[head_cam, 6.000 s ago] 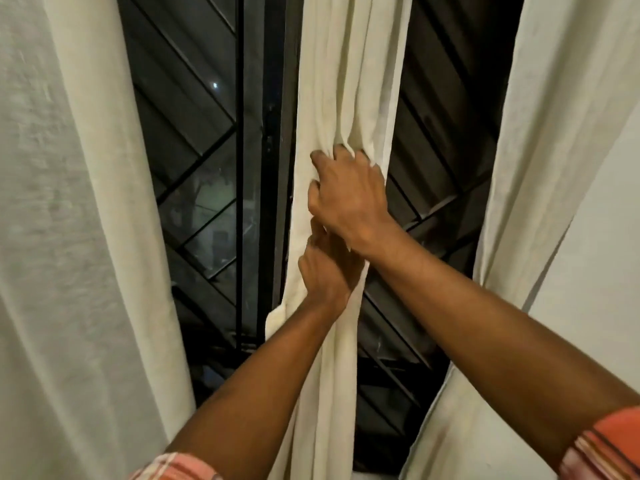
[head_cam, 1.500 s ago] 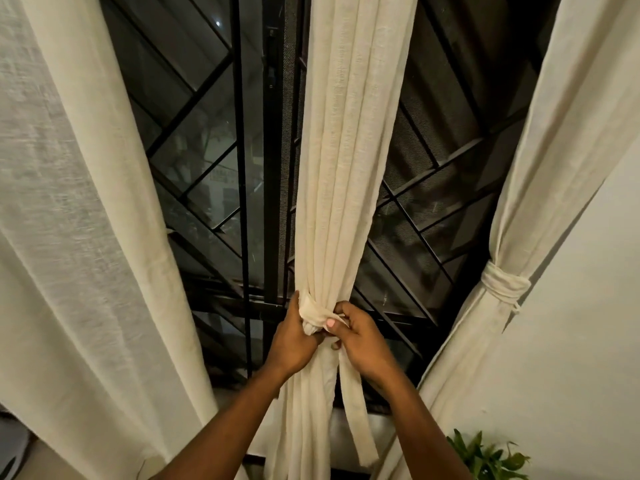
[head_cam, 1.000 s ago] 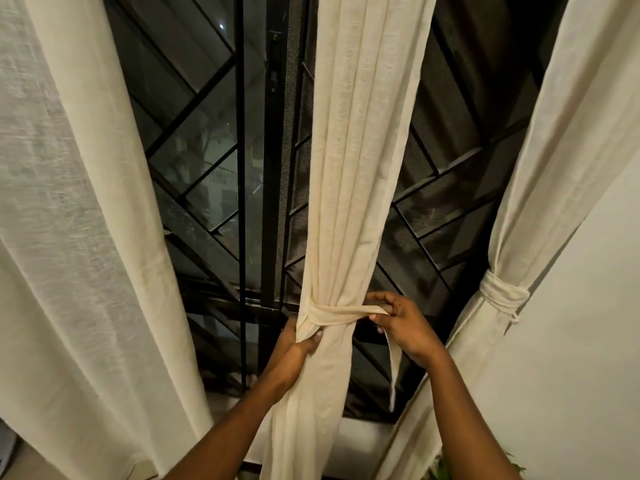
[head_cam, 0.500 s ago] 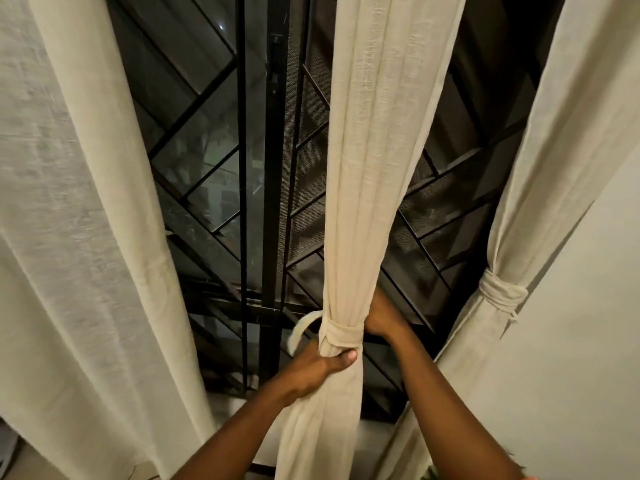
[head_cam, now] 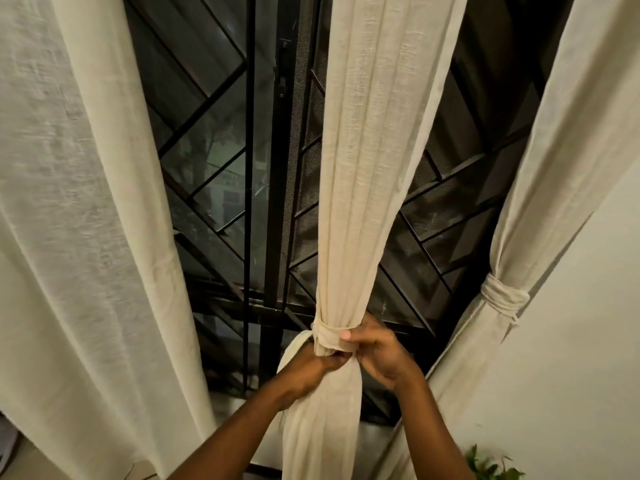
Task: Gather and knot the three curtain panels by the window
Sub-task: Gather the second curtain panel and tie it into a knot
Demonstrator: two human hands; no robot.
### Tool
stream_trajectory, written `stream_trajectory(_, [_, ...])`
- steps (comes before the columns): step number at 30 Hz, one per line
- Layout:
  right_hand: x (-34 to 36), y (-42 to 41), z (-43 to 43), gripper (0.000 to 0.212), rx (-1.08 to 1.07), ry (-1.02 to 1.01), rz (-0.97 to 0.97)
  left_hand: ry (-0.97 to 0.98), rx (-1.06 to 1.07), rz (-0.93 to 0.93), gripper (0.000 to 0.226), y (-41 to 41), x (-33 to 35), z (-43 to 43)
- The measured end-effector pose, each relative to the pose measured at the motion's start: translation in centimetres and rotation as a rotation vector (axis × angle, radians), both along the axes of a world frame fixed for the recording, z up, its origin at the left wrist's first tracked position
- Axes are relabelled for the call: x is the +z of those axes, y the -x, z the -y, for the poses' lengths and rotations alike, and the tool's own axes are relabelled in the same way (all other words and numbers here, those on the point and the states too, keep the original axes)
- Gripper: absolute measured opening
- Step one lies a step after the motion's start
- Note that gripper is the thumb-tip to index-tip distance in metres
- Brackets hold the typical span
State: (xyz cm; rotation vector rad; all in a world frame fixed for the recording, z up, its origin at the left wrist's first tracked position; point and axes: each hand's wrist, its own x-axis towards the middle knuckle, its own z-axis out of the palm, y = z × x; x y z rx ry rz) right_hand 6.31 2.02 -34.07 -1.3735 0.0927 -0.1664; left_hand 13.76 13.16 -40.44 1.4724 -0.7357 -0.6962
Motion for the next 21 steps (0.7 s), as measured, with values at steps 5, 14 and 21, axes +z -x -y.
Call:
stream_trajectory(5, [0.3, -0.4, -0.2, 0.06, -0.179, 0.332, -0.071, -0.021, 0.103, 0.001, 0.069, 0.3, 0.3, -0.6])
stream_trajectory(14, [0.1, -1.8, -1.0, 0.044, -0.28, 0.298, -0.058, 0.222, 0.473, 0.559, 0.087, 2.0, 1.0, -0.6])
stream_trajectory(21, [0.0, -1.7, -0.7, 0.043, -0.349, 0.336, -0.061, 0.158, 0.556, 0.561, 0.071, 1.2, -0.2, -1.8])
